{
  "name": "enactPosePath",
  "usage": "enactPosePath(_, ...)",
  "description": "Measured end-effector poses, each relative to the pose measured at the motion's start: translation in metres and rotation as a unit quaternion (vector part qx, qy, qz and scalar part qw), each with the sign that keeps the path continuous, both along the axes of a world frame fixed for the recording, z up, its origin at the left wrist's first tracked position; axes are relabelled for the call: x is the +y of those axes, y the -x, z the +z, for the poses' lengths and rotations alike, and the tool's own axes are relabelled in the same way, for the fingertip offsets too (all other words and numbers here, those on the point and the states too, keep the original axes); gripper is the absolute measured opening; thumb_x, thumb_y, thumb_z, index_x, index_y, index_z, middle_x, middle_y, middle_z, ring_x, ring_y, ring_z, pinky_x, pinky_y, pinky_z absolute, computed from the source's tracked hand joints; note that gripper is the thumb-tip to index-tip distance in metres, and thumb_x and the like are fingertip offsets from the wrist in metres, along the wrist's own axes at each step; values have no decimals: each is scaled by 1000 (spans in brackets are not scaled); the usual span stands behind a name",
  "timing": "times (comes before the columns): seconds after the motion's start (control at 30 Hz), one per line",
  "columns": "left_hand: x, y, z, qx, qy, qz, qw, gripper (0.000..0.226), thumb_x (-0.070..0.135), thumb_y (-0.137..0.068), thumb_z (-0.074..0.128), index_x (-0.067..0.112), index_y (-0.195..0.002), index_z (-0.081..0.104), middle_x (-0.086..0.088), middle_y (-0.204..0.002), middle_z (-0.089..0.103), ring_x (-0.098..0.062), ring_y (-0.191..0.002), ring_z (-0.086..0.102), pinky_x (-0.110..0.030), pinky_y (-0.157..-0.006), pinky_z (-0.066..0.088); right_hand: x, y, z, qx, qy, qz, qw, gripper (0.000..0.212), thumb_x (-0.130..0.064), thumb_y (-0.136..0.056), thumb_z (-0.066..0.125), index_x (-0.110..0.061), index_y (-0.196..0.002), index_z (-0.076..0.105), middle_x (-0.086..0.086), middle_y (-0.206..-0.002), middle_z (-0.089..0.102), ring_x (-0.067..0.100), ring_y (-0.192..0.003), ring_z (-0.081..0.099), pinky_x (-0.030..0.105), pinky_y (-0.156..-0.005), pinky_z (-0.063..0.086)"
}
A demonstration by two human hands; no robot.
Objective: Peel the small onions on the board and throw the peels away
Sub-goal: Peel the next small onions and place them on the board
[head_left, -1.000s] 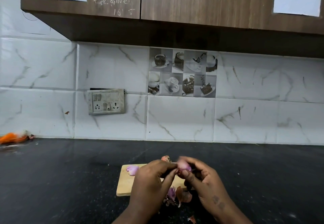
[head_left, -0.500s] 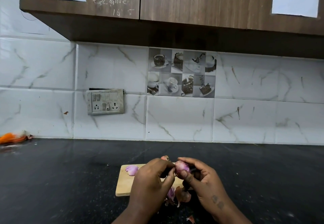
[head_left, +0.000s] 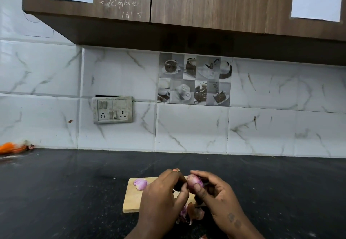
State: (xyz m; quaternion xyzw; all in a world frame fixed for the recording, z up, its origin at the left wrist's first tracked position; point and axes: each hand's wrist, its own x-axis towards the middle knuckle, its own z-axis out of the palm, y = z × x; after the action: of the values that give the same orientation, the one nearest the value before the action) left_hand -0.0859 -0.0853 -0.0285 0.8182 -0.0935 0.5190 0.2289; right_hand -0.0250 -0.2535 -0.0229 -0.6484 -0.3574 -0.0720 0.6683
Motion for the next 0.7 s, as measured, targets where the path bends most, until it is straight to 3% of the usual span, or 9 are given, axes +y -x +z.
enactPosePath(0.2, 5, -4, -4, 32, 43, 29, 998, 19, 28, -80, 73, 38, -80, 58, 22, -81, 58, 5, -70, 59, -15, -52, 43, -2, -1, 2, 29, -33, 12, 999, 28, -34, -86, 66, -28, -111, 75, 9, -100, 77, 19, -67, 67, 32, -64, 56)
enactPosePath(0.3, 2, -2, -3, 15, 28, 15, 999, 4, 36, -88, 64, 40, -89, 63, 26, -87, 61, 6, -75, 62, -21, -54, 50, -1, -2, 2, 23, -24, 9, 999, 33, -31, -86, 65, -18, -115, 72, 8, -102, 78, 15, -68, 65, 26, -65, 54)
enactPosePath(0.4, 1, 0, -1, 5, 31, -1, 999, 10, 47, -92, 62, 40, -94, 69, 27, -86, 66, 7, -74, 63, -21, -56, 53, 0, -1, 1, 12, -16, 9, 1000, 30, -30, -90, 68, -17, -117, 71, 7, -101, 78, 14, -76, 69, 27, -69, 56)
enactPosePath(0.53, 3, -2, -2, 10, 52, -41, 998, 11, 35, -86, 79, 37, -97, 77, 25, -84, 73, 10, -77, 67, -16, -59, 56, 0, -1, 0, 10, 0, 8, 1000, 21, -27, -93, 68, -25, -113, 73, 8, -98, 79, 16, -86, 73, 29, -70, 57)
enactPosePath(0.6, 3, -2, -1, 13, 64, -52, 997, 14, 27, -85, 81, 36, -95, 78, 25, -81, 74, 9, -74, 67, -11, -60, 55, 1, -1, 0, 6, 8, 6, 1000, 22, -25, -92, 68, -23, -114, 72, 7, -98, 79, 16, -86, 73, 29, -71, 58)
enactPosePath(0.7, 3, -3, 0, 11, 80, -55, 995, 15, 23, -83, 77, 35, -91, 77, 24, -80, 73, 5, -73, 68, -16, -59, 56, 1, 0, 0, 7, 13, 8, 1000, 22, -19, -94, 68, -18, -116, 70, 5, -98, 79, 14, -83, 73, 28, -72, 58)
